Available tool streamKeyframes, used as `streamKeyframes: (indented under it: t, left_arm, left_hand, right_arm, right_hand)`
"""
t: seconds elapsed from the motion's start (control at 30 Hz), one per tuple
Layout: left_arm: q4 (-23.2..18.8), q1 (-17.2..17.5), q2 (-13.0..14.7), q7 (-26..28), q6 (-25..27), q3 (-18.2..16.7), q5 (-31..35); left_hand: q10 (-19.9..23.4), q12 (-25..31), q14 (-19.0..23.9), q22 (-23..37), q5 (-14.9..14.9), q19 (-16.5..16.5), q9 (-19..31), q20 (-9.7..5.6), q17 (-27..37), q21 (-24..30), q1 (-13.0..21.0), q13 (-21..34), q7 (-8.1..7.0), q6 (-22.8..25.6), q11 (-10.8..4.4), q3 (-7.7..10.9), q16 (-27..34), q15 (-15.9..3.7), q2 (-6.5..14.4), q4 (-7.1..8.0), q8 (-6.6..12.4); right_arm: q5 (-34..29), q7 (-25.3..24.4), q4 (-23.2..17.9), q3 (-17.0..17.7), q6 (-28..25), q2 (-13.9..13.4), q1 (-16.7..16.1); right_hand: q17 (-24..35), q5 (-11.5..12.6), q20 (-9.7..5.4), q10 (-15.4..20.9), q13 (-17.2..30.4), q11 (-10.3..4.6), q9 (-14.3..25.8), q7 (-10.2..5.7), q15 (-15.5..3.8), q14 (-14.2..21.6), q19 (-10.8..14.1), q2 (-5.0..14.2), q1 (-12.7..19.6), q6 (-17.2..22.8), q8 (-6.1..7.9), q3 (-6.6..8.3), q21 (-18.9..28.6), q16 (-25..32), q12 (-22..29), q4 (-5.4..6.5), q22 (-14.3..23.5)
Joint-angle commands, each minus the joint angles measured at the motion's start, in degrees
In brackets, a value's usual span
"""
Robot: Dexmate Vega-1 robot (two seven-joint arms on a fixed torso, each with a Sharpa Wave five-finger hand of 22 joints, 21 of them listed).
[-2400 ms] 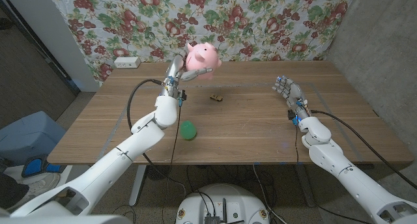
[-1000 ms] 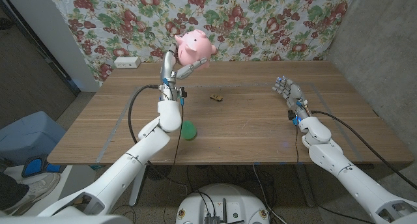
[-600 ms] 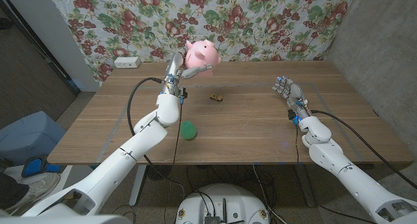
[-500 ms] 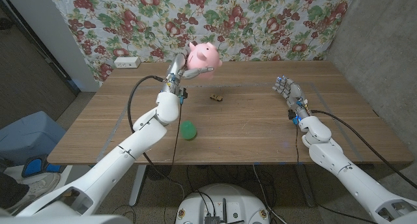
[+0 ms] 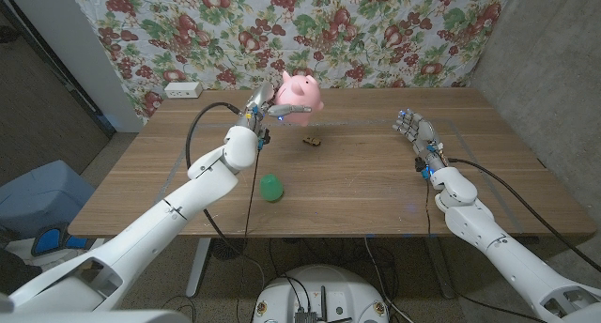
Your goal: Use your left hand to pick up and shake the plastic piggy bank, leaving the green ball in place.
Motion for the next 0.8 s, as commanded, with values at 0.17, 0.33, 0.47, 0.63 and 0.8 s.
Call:
streamKeyframes:
  t: [0.17, 0.33, 0.47, 0.63, 0.8]
  left_arm:
    - [0.1, -0.4, 1.4, 1.1, -0.8, 0.5, -1.2]
    - [1.8, 0.7, 0.6, 4.9, -5.6, -0.3, -1.2]
    - [4.3, 1.9, -1.1, 9.8, -11.4, -1.2, -1.0]
    - [7.3, 2.9, -3.4, 15.3, -17.6, -2.2, -0.2]
    - [11.1, 3.2, -6.1, 21.0, -24.8, -2.9, 0.9]
  left_hand:
    - [21.1, -0.1, 20.2, 0.0, 0.3, -5.3, 0.6, -9.08, 0.2, 0.7, 27.6, 0.3, -12.8, 25.3, -20.2, 1.0, 0.2, -23.56, 27.4, 0.13, 1.34]
    - [21.1, -0.2, 20.3, -0.1, 0.4, -5.4, 0.6, -9.07, 0.1, 1.0, 27.6, 0.4, -12.75, 25.3, -20.14, 1.03, 0.2, -23.56, 27.4, 0.14, 1.29]
    - [21.2, -0.3, 20.3, -0.2, 0.4, -5.5, 0.6, -9.05, 0.2, 1.3, 27.6, 0.4, -12.93, 25.2, -20.13, 1.06, 0.2, -23.56, 27.4, 0.14, 1.28]
    - [21.2, -0.4, 20.4, -0.3, 0.4, -5.6, 0.7, -9.04, 0.2, 1.6, 27.6, 0.5, -13.05, 25.3, -20.15, 1.09, 0.2, -23.56, 27.3, 0.14, 1.29]
    - [21.3, -0.5, 20.5, -0.4, 0.4, -5.8, 0.7, -9.01, 0.2, 1.9, 27.5, 0.7, -13.11, 25.3, -20.18, 1.1, 0.2, -23.55, 27.3, 0.17, 1.28]
  right_arm:
    - [-0.6, -0.3, 0.1, -0.4, -0.1, 0.2, 0.4]
    - [-0.5, -0.6, -0.1, -0.4, -0.3, 0.3, 0.4]
    - [-0.7, -0.6, 0.0, -0.5, -0.4, 0.3, 0.5]
    - [-0.6, -0.7, -0.1, -0.5, -0.5, 0.3, 0.4]
    - [-0.7, -0.8, 0.0, -0.5, -0.3, 0.4, 0.4]
  right_hand:
    - [0.1, 0.0, -0.16, 0.3, 0.1, 0.17, 0.3, -0.16, 0.02, 0.6, 0.6, -0.25, -0.4, 0.4, 0.15, 0.44, -0.1, -0.2, 0.2, -0.12, 0.3]
    - [0.1, 0.0, -0.18, 0.2, 0.1, 0.22, 0.3, -0.19, 0.01, 0.5, 0.6, -0.25, -0.4, 0.4, 0.16, 0.45, -0.2, -0.2, 0.2, -0.13, 0.3]
    - [0.1, 0.0, -0.16, 0.2, 0.1, 0.26, 0.3, -0.18, -0.01, 0.5, 0.6, -0.24, -0.3, 0.4, 0.16, 0.46, -0.2, -0.2, 0.2, -0.13, 0.3]
    - [0.1, 0.0, -0.18, 0.3, 0.1, 0.19, 0.3, -0.17, -0.04, 0.6, 0.6, -0.24, -0.3, 0.4, 0.15, 0.47, -0.2, -0.2, 0.2, -0.13, 0.3]
    - [0.1, 0.0, -0.15, 0.3, 0.1, 0.21, 0.3, -0.21, -0.03, 0.6, 0.6, -0.24, -0.3, 0.4, 0.16, 0.47, -0.3, -0.2, 0.2, -0.13, 0.3]
